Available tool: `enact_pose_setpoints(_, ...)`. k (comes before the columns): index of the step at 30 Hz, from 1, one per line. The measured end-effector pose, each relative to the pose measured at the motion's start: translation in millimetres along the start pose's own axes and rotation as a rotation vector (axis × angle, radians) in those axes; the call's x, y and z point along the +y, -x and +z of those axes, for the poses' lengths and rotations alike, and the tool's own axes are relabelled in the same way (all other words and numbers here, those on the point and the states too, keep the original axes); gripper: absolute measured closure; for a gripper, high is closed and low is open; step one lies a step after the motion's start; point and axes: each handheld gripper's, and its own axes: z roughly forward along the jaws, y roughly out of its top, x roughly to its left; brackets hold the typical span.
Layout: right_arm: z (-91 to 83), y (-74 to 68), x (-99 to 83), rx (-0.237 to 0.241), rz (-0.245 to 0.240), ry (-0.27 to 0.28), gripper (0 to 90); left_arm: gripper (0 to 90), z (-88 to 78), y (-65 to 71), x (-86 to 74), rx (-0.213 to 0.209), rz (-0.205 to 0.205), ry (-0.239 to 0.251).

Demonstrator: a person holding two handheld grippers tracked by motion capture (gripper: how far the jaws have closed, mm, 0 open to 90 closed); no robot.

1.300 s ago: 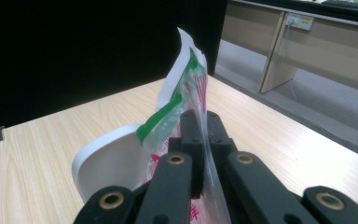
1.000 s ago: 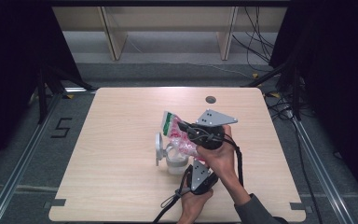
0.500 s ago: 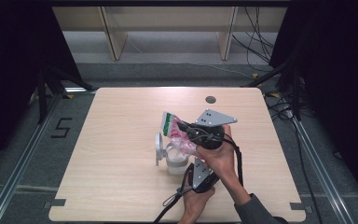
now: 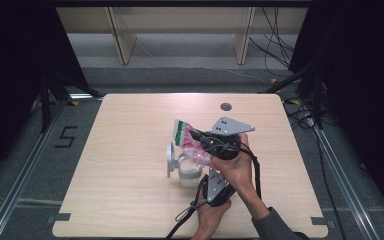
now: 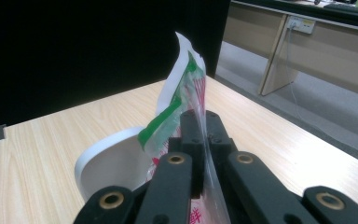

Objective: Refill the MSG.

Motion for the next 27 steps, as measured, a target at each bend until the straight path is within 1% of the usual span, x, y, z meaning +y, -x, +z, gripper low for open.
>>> enact_pose_setpoints(1,0.2,-1.4,-0.1,0.002,0.004,-0.004,90.0,79.4,0.9,-0.4,-0.3,-0.006,-0.003,0.011)
enact_pose_setpoints(2,0.4,-1.0,0.1,0.015,-0.002,-0.011,90.0,79.4,1.0,-0.5,-0.2,-0.005,-0.006,0.013)
enact_pose_setpoints(3,1.9,-1.0,-0.2,0.02,0.0,0.0,90.0,79.4,1.1,-1.0,-0.1,-0.003,-0.006,0.013)
enact_pose_setpoints(4,1.7,-2.2,-0.3,0.012,0.004,-0.01,90.0,79.4,1.3,-1.2,-0.1,-0.004,-0.007,0.012)
enact_pose_setpoints(5,3.2,-1.4,-0.4,0.018,-0.019,-0.007,90.0,79.4,1.2,-1.4,-0.1,-0.004,-0.007,0.012)
enact_pose_setpoints(6,3.0,-1.4,-0.3,0.013,-0.027,-0.008,90.0,79.4,1.0,-1.4,-0.2,-0.002,-0.006,0.012)
enact_pose_setpoints(7,3.5,-2.2,-0.4,0.018,-0.018,-0.01,90.0,79.4,0.8,-1.3,-0.2,-0.002,-0.007,0.011)
enact_pose_setpoints(9,3.4,-1.6,-0.4,0.016,-0.02,-0.016,90.0,79.3,0.9,-1.0,-0.3,-0.004,-0.009,0.011)
enact_pose_setpoints(10,3.7,-2.2,-0.9,0.017,-0.013,-0.02,90.0,79.4,0.6,-1.0,-0.4,-0.002,-0.006,0.009)
enact_pose_setpoints(11,5.5,-2.2,-1.7,0.03,-0.012,-0.009,90.0,79.3,0.5,-1.1,-0.5,-0.002,-0.004,0.008)
enact_pose_setpoints(13,5.8,-2.9,-2.0,0.013,-0.016,-0.018,90.0,79.3,0.3,-1.3,-0.6,0.0,-0.005,0.001)
enact_pose_setpoints(14,5.9,-2.2,-2.0,0.02,-0.023,-0.02,90.0,79.3,3.2,2.4,-0.9,-0.01,-0.055,0.046)
enact_pose_setpoints(16,6.9,-1.9,-2.6,0.03,-0.016,-0.01,90.0,79.3,3.0,2.6,-1.0,-0.011,-0.053,0.045)
enact_pose_setpoints(18,6.7,-2.7,-2.6,0.041,0.003,-0.024,90.0,79.3,2.9,3.0,-1.0,-0.01,-0.053,0.044)
enact_pose_setpoints(19,7.0,-2.5,-2.9,0.038,0.0,-0.025,90.0,79.3,3.2,3.4,-1.0,-0.014,-0.06,0.046)
enact_pose_setpoints(20,6.1,-2.4,-2.8,0.029,-0.007,-0.035,90.0,79.3,3.2,3.3,-1.0,-0.014,-0.059,0.046)
enact_pose_setpoints(22,5.6,-3.9,-2.9,0.028,0.009,-0.039,90.0,79.3,2.8,2.8,-1.1,-0.008,-0.05,0.046)
enact_pose_setpoints(23,6.8,-3.0,-2.7,0.034,0.001,-0.024,90.0,79.3,2.9,2.6,-1.2,-0.007,-0.048,0.048)
enact_pose_setpoints(24,6.8,-3.0,-2.7,0.034,0.001,-0.024,90.0,79.3,2.9,2.6,-1.2,-0.007,-0.048,0.048)
enact_pose_setpoints(25,6.2,-2.3,-2.2,0.017,-0.025,-0.017,90.0,79.3,2.7,2.8,-0.8,-0.004,-0.053,0.046)
enact_pose_setpoints(26,7.1,-2.7,-2.5,0.031,-0.019,-0.017,90.0,79.3,3.1,3.1,-0.9,-0.011,-0.053,0.05)
enact_pose_setpoints(27,6.8,-2.8,-2.5,0.027,-0.022,-0.026,90.0,79.2,3.4,3.2,-1.3,-0.014,-0.054,0.053)
